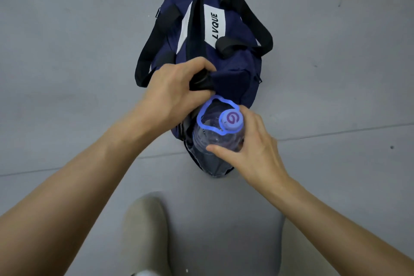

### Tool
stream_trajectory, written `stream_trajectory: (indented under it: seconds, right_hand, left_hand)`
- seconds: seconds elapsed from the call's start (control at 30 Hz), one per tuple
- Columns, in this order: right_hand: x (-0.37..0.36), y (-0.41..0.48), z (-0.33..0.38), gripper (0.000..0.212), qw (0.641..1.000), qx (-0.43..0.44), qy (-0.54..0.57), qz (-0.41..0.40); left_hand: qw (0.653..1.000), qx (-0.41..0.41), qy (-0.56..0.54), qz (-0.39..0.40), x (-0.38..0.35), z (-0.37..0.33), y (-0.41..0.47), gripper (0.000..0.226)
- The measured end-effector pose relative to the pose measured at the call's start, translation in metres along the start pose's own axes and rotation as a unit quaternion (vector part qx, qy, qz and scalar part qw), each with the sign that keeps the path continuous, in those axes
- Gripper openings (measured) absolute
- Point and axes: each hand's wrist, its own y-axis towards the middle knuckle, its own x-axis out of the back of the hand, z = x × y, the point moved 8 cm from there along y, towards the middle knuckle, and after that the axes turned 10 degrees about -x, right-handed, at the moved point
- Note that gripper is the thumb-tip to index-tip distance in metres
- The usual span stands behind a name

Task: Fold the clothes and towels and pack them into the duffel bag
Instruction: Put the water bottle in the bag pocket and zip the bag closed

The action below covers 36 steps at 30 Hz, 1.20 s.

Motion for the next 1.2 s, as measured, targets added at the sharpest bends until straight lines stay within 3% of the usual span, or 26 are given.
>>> stream_trajectory:
  seconds: [0.17,0.4,0.67,0.87,1.03,1.2]
  right_hand:
    - [-0.013,0.012,0.012,0.09,0.993,0.005,-0.116,-0.002]
    - [-0.006,0.012,0.01,0.089,0.988,-0.017,-0.151,-0.006]
    - [0.012,0.004,-0.012,0.083,0.998,-0.051,0.015,0.018]
    - [0.009,-0.012,-0.015,0.083,0.995,-0.032,0.097,0.01]
    - [0.005,-0.003,0.006,0.082,0.996,0.001,0.089,-0.017]
    - [-0.003,0.026,0.011,0.083,0.998,0.019,-0.003,-0.062]
  left_hand:
    - [0.998,-0.014,0.046,-0.03,0.016,-0.001,0.0,0.026]
    - [0.979,-0.031,0.188,-0.067,0.017,0.014,-0.009,0.031]
    - [0.989,0.009,0.138,0.056,0.001,0.031,-0.005,0.051]
    - [0.989,-0.029,0.144,0.011,0.003,0.01,0.001,0.021]
    - [0.999,-0.002,0.045,-0.011,0.014,-0.011,0.011,0.011]
    - [0.999,0.019,-0.035,0.01,0.011,-0.02,0.011,0.007]
